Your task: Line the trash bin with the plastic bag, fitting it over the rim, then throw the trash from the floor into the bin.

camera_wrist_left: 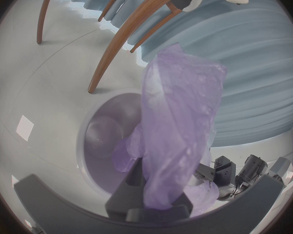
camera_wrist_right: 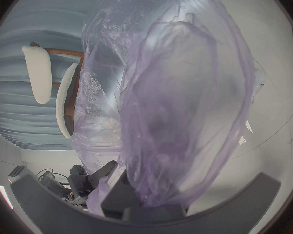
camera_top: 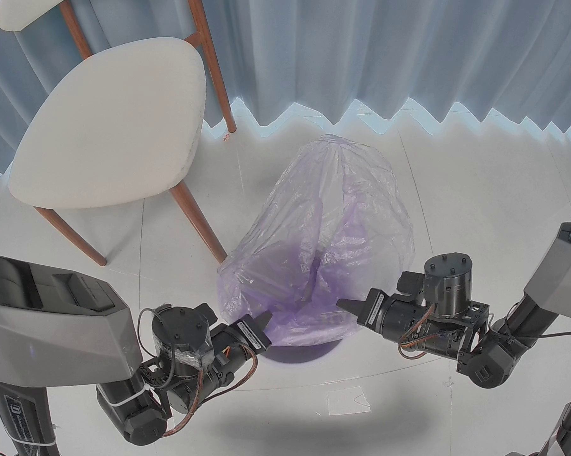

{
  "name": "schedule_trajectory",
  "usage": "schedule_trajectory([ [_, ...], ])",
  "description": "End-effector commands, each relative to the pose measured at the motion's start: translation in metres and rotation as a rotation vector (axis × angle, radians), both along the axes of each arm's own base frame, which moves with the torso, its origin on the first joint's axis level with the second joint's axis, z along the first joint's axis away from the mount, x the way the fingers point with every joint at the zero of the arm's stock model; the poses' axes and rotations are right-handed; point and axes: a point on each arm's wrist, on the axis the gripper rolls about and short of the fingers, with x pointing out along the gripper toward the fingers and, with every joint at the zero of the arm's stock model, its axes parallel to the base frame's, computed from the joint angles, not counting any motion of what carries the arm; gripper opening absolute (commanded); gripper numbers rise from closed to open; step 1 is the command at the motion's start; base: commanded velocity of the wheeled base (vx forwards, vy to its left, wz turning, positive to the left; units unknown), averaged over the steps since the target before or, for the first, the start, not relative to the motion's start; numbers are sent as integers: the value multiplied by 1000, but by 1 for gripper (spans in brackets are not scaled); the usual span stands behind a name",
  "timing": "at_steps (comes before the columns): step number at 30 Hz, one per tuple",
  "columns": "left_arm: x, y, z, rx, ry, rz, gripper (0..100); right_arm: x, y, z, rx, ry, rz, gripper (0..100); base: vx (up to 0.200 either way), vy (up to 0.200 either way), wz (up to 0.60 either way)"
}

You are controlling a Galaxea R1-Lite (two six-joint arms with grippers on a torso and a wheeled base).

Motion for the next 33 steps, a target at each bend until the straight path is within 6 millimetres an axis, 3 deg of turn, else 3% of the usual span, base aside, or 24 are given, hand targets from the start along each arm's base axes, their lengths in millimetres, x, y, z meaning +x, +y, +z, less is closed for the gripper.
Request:
schedule_trajectory([
  [1, -8, -5, -3, 14, 10, -25, 100, -7, -3, 1, 0, 0, 9, 0, 0, 0, 0],
  [4, -8, -3, 2, 7, -4, -24, 100, -6, -2, 1, 3, -16, 11, 0, 0, 0, 0],
  [7, -8, 12, 16, 33, -51, -12, 100, -8, -6, 7, -26, -68, 27, 0, 0, 0, 0],
  [13, -11, 18, 23, 83, -96, -28, 100, -10, -8, 2, -129, -134, 84, 0, 0, 0, 0],
  [33, -6, 24, 24, 96, -110, -8, 100, -36, -22, -16, -229, -158, 211, 0, 0, 0, 0],
])
